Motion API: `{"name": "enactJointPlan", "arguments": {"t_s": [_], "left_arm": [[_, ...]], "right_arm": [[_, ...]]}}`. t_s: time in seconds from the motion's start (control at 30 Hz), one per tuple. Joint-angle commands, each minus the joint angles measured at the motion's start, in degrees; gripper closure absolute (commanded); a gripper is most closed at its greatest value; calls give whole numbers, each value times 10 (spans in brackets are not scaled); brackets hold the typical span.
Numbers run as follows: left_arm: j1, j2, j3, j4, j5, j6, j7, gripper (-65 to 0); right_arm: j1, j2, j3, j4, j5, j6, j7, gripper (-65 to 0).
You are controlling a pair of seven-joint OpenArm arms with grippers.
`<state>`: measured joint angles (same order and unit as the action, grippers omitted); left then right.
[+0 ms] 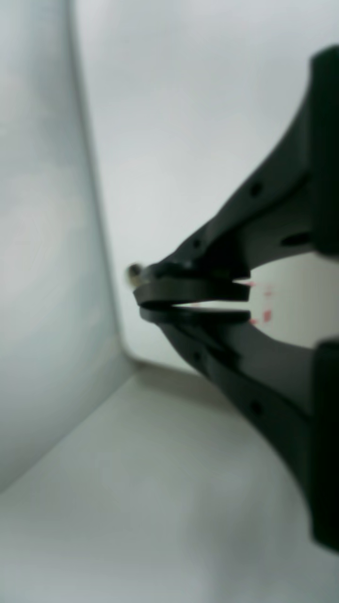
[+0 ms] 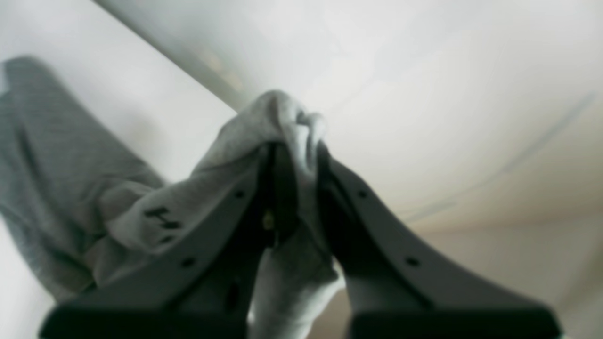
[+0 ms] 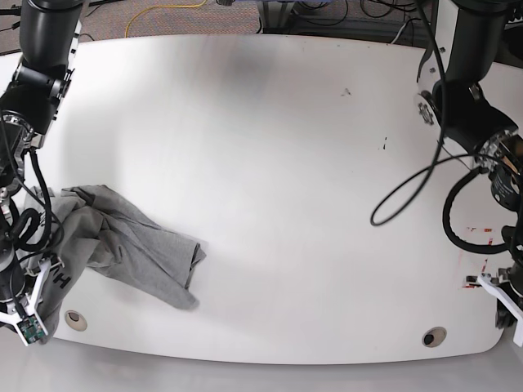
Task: Fold the T-shirt properly
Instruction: 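Lower the shirt bunched in the right gripper onto the table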
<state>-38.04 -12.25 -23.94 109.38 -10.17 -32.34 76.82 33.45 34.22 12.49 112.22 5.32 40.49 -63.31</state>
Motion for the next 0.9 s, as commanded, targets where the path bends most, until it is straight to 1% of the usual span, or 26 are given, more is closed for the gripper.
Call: {"name": "enactJointPlan", "arguments": {"t_s": [0.0,0.17,0.4,0.53,0.67,0.87], "left_arm": [[15,3,-13,13,-2,-2,-15,0],[56,9,-36,13,-2,-8,-16,0],[86,9,-56,13,-2,-56,-15,0],[116,17,-47,13,-2,-73,-13,0],[148,55,-17,14,-2,-75,-14,0],[159,100,15,14,-2,-75,-14,0]], "right_arm": [[-2,13,11,8,-10,-5,7,-24],[-4,13,11,6,-10,-5,7,-24],[-11,3,11,4,-11,-5,7,-24],[-40,2,14,5,-39,-5,8,-24],[-64,-9,15,7,-59,-5,8,-22],[-97,-24,35,9,-61,-5,8,-22]]}}
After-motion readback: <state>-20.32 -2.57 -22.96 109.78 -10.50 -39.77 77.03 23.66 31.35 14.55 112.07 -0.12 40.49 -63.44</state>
